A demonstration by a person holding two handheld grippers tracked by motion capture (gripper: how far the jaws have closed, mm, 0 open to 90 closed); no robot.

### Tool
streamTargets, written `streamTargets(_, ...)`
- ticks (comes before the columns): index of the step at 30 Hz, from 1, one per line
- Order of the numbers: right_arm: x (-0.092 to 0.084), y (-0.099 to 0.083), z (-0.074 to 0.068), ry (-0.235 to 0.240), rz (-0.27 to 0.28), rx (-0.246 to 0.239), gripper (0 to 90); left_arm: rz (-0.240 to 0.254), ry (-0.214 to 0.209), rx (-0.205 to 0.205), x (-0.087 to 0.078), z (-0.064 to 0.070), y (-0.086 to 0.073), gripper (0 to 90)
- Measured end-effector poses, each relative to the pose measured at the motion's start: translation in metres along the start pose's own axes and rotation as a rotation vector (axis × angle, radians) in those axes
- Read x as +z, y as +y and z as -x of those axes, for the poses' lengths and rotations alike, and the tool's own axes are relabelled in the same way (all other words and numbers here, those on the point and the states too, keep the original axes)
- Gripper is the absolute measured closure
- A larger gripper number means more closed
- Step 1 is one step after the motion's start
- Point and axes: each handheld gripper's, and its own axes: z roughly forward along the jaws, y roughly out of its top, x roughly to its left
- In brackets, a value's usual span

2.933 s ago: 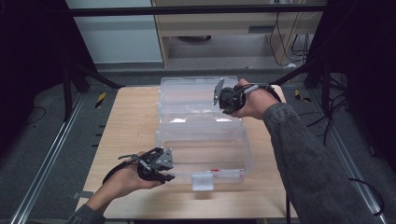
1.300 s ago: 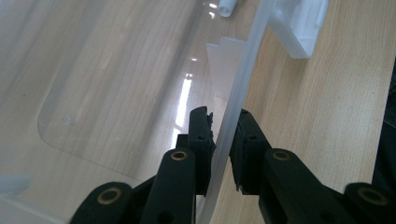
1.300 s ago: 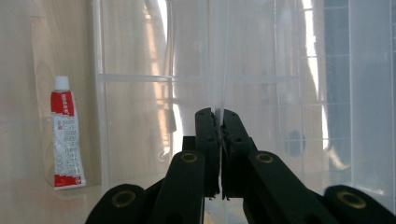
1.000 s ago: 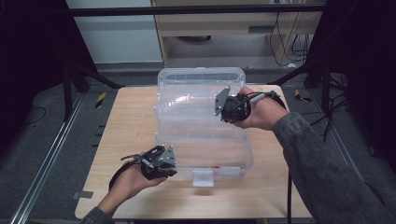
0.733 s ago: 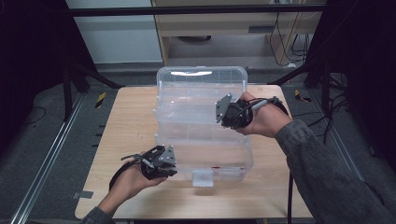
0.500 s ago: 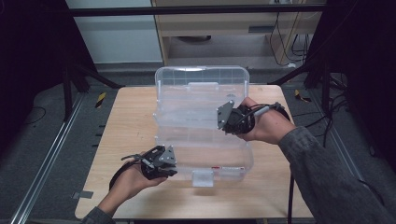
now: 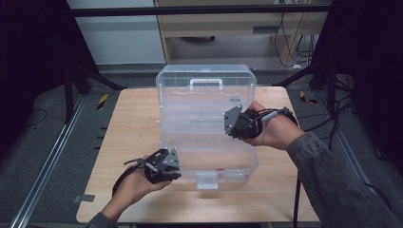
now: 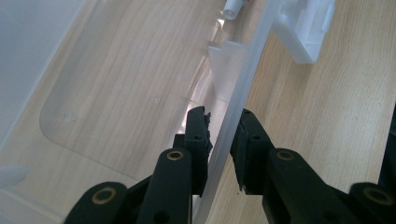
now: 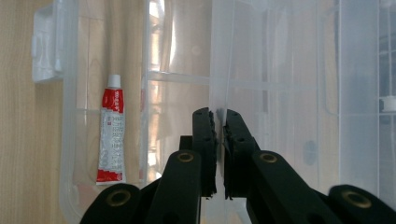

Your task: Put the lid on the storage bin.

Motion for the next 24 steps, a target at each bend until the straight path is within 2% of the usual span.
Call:
streamTargets(3,0.001,0.0,0.002,-0.003,-0.004,0.002,85.2,0.002,0.003,0.002,0.001,0.001,0.001,77.3)
streamTargets(4,0.001,-0.001,0.001,-0.002,-0.003,0.004,85.3,0.005,-0.002,-0.017,0.001,0.002,0.0,77.4)
streamTargets(5,0.001,-0.001,0.001,-0.002,-0.003,0.004,85.3,0.005,-0.002,-0.017,0.001,0.002,0.0,77.4)
streamTargets(6,0.0,-0.001,0.0,0.003,-0.003,0.0,85.6,0.004,0.004,0.006,0.001,0.001,0.001,77.3)
streamTargets(7,0.0,-0.001,0.0,0.003,-0.003,0.0,85.6,0.004,0.004,0.006,0.001,0.001,0.001,77.3)
streamTargets(14,-0.001,-0.003,-0.011,0.013,0.0,-0.005,85.9,0.01,0.006,0.018,0.001,0.001,0.0,77.2)
streamTargets(23,-0.001,-0.007,-0.023,0.016,0.019,-0.007,85.2,0.016,0.008,0.012,0.0,0.001,-0.002,76.1)
streamTargets(24,-0.001,-0.007,-0.024,0.017,0.018,-0.007,85.2,0.014,0.005,-0.039,0.001,0.005,-0.003,76.1)
